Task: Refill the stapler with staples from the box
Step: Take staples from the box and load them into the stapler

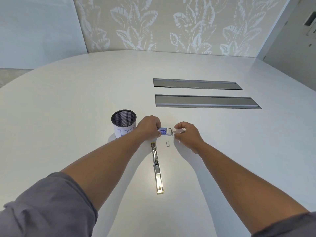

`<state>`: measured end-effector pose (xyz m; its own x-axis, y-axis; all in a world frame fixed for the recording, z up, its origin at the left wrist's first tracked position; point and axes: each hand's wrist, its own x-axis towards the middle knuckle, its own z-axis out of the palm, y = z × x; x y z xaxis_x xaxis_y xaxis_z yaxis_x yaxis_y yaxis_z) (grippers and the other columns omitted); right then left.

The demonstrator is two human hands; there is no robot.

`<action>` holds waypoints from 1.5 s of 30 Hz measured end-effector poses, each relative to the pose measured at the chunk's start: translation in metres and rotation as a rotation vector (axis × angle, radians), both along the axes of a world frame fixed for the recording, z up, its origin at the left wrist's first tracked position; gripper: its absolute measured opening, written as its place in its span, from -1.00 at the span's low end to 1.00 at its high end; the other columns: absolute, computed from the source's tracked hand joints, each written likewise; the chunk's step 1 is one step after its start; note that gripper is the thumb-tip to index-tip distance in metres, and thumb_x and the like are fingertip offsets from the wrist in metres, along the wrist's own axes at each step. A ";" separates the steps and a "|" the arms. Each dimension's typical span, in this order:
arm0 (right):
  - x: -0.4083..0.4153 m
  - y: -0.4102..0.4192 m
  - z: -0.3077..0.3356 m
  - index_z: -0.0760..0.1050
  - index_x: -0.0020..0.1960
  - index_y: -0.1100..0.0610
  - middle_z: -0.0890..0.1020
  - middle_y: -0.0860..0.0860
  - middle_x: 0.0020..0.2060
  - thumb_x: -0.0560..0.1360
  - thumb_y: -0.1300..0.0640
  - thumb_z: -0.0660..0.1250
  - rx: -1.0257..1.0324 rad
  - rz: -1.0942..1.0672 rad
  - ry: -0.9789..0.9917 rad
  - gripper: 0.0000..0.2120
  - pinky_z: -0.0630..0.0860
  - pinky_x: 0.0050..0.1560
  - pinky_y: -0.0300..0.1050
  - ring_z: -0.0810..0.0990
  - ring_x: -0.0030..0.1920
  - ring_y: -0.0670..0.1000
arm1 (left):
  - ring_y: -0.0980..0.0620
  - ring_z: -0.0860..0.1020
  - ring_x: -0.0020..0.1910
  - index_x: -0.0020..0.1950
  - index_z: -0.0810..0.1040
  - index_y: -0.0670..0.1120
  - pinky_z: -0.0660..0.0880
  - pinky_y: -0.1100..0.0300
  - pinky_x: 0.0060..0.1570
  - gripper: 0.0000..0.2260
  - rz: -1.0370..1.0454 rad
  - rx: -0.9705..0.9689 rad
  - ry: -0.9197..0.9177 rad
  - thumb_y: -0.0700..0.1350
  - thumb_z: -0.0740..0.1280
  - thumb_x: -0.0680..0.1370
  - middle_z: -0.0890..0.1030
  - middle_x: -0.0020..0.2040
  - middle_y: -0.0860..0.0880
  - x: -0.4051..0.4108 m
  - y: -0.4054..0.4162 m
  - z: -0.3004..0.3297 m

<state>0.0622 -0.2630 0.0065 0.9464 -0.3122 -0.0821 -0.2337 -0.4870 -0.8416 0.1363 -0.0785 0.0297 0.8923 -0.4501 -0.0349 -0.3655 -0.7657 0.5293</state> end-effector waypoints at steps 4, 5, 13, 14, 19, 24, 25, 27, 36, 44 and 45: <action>0.009 0.004 0.003 0.61 -0.05 -0.01 0.64 -0.02 -0.09 0.41 0.27 0.44 -0.101 0.059 0.030 -0.79 0.43 -0.40 -0.27 0.59 -0.26 -0.03 | -0.07 0.60 0.07 0.04 0.65 -0.12 0.56 0.05 0.08 -0.76 -0.003 -0.002 0.004 -0.17 0.54 0.40 0.65 0.07 -0.05 0.001 0.000 0.000; 0.012 0.004 0.004 0.62 -0.06 0.00 0.64 -0.03 -0.14 0.42 0.26 0.45 -0.127 0.081 0.031 -0.81 0.41 -0.43 -0.29 0.58 -0.28 -0.04 | -0.07 0.59 0.07 0.04 0.64 -0.12 0.56 0.06 0.08 -0.76 -0.002 -0.002 0.004 -0.16 0.54 0.40 0.65 0.07 -0.04 0.001 0.000 0.000; 0.017 0.000 0.005 0.69 -0.05 0.11 0.55 -0.18 -0.40 0.47 0.23 0.45 -0.307 0.208 -0.032 -0.91 0.30 -0.47 -0.45 0.47 -0.49 -0.24 | -0.05 0.59 0.07 0.06 0.64 -0.10 0.52 0.13 0.00 -0.74 0.005 0.010 0.001 -0.14 0.54 0.40 0.66 0.07 -0.03 0.002 0.000 0.000; 0.018 -0.001 0.005 0.70 -0.05 0.13 0.56 -0.15 -0.39 0.47 0.24 0.45 -0.320 0.224 -0.040 -0.91 0.31 -0.45 -0.46 0.48 -0.49 -0.26 | -0.05 0.59 0.06 0.05 0.64 -0.09 0.51 0.14 -0.01 -0.74 0.007 0.010 0.002 -0.13 0.54 0.40 0.66 0.07 -0.02 0.002 -0.001 -0.001; 0.018 -0.002 0.002 0.72 -0.04 0.17 0.72 0.04 -0.16 0.47 0.29 0.43 -0.370 0.271 -0.080 -0.88 0.37 -0.29 -0.38 0.56 -0.27 -0.06 | -0.04 0.58 0.05 0.05 0.64 -0.09 0.49 0.15 -0.03 -0.75 0.001 0.003 -0.002 -0.13 0.54 0.40 0.65 0.06 -0.02 0.002 0.000 -0.002; 0.018 -0.001 0.000 0.72 -0.12 0.17 0.74 0.04 -0.12 0.45 0.31 0.43 -0.360 0.297 -0.115 -0.89 0.47 -0.14 -0.28 0.64 -0.12 0.02 | 0.01 0.53 -0.05 0.03 0.66 -0.09 0.48 0.18 -0.07 -0.76 -0.008 0.006 -0.011 -0.12 0.54 0.39 0.66 0.02 -0.01 0.004 -0.001 -0.001; 0.017 0.000 0.000 0.72 -0.13 0.17 0.74 0.04 -0.12 0.45 0.31 0.43 -0.353 0.300 -0.119 -0.89 0.51 -0.10 -0.21 0.65 -0.11 0.03 | 0.01 0.54 -0.06 0.03 0.67 -0.08 0.49 0.18 -0.07 -0.76 -0.004 0.005 -0.013 -0.12 0.54 0.39 0.66 0.02 -0.01 0.004 -0.001 -0.001; 0.017 0.003 0.001 0.71 -0.16 0.19 0.74 0.05 -0.14 0.44 0.32 0.40 -0.357 0.316 -0.123 -0.88 0.53 -0.08 -0.09 0.65 -0.10 0.06 | -0.01 0.57 -0.05 0.02 0.68 -0.08 0.50 0.18 -0.06 -0.78 0.004 -0.001 -0.019 -0.12 0.53 0.39 0.67 0.00 0.00 0.002 -0.001 -0.002; 0.024 0.021 -0.001 0.72 -0.11 0.15 0.73 0.01 -0.20 0.43 0.30 0.42 -0.238 0.186 -0.069 -0.88 0.52 -0.21 -0.15 0.63 -0.18 -0.01 | -0.05 0.63 -0.02 -0.02 0.72 -0.10 0.60 0.06 0.00 -0.81 0.060 -0.080 -0.003 -0.14 0.54 0.38 0.70 -0.05 -0.02 -0.003 -0.002 -0.007; 0.022 0.017 -0.005 0.63 -0.14 0.08 0.71 0.06 -0.17 0.38 0.33 0.52 0.154 -0.016 -0.017 -0.81 0.58 -0.29 -0.09 0.63 -0.24 0.01 | -0.16 0.65 -0.09 -0.12 0.71 -0.16 0.58 0.00 -0.12 -0.90 0.093 -0.095 -0.005 -0.18 0.51 0.39 0.71 -0.16 -0.13 -0.009 -0.007 -0.008; 0.022 0.017 -0.005 0.63 -0.15 0.09 0.70 0.06 -0.20 0.37 0.34 0.52 0.166 -0.025 -0.017 -0.81 0.59 -0.27 -0.07 0.62 -0.26 0.02 | -0.15 0.64 -0.11 -0.11 0.71 -0.16 0.59 -0.01 -0.12 -0.89 0.095 -0.092 -0.011 -0.19 0.50 0.40 0.71 -0.15 -0.14 -0.009 -0.008 -0.008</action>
